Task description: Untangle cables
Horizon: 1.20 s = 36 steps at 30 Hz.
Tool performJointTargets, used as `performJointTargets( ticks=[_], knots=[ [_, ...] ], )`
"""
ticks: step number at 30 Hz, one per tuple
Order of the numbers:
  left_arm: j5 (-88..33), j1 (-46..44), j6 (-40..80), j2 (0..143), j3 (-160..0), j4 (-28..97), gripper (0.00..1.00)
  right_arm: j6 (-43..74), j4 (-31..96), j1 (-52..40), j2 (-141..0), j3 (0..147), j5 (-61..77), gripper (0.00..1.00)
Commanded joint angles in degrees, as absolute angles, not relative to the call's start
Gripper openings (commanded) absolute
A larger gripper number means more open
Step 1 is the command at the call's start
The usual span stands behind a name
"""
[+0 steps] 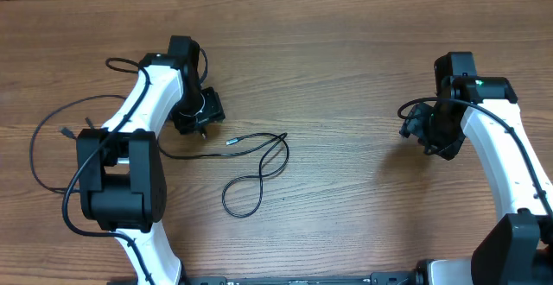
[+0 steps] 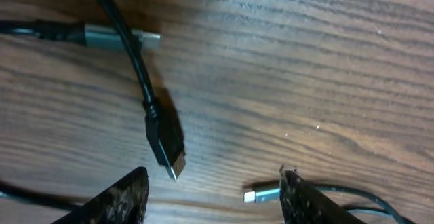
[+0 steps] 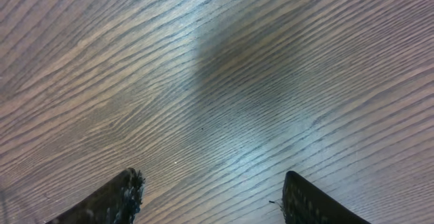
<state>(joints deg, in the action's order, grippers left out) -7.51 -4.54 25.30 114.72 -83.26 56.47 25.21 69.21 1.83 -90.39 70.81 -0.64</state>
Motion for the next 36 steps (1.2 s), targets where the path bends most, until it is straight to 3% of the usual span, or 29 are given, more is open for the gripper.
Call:
performJointTargets(
  ticks=[1,9,28,36],
  knots=[
    [-5.02,-5.08,26.26,115.07,-81.45,55.42,0.62,25.21,69.12,1.93,-90.21,70.43,-1.15,0.65],
    [-2.76,-5.08,26.72,115.07,-80.75,53.87,0.63,25.21,69.17,1.93,-90.21,70.43,-1.15,0.65],
    [-0.62,-5.06,27.24,116.6,-77.45,47.68,0.77,25.06,69.36,1.93,-90.21,70.43,-1.17,0.65],
    [-0.4,-5.06,27.24,117.03,-77.43,47.33,0.77,25.06,69.41,1.93,-90.21,70.43,-1.17,0.65]
  ],
)
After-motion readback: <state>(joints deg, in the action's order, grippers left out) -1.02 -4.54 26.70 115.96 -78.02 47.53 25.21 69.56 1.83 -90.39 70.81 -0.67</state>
